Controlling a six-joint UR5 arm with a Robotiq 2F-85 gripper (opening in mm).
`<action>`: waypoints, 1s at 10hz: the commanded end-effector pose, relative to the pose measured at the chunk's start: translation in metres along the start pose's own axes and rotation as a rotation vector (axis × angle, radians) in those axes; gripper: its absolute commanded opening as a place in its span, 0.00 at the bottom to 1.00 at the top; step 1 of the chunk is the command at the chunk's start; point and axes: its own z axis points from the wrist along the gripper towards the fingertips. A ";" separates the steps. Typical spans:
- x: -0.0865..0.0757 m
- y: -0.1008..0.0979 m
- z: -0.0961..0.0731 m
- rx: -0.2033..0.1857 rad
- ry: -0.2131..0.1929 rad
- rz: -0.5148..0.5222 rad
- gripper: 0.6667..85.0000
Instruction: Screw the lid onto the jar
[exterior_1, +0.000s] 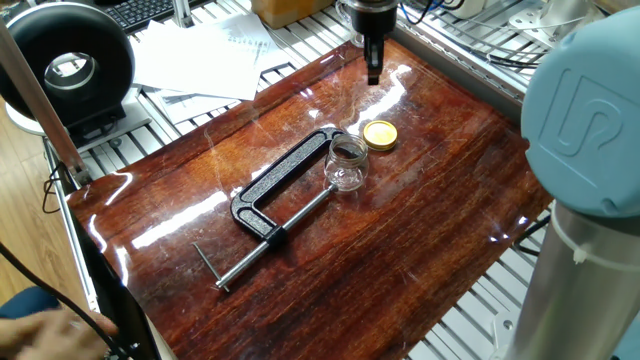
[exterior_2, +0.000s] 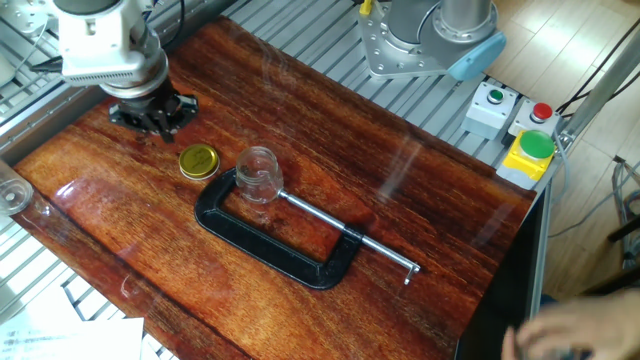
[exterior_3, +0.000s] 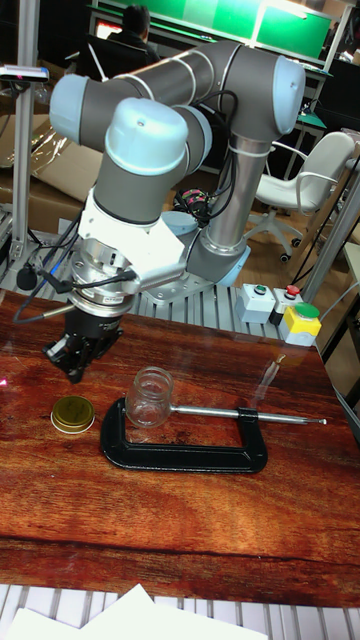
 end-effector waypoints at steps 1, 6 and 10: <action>-0.024 0.013 -0.002 -0.047 -0.098 -0.036 0.00; -0.018 0.032 -0.003 -0.111 -0.093 -0.350 0.00; -0.022 0.038 -0.004 -0.126 -0.116 -0.405 0.00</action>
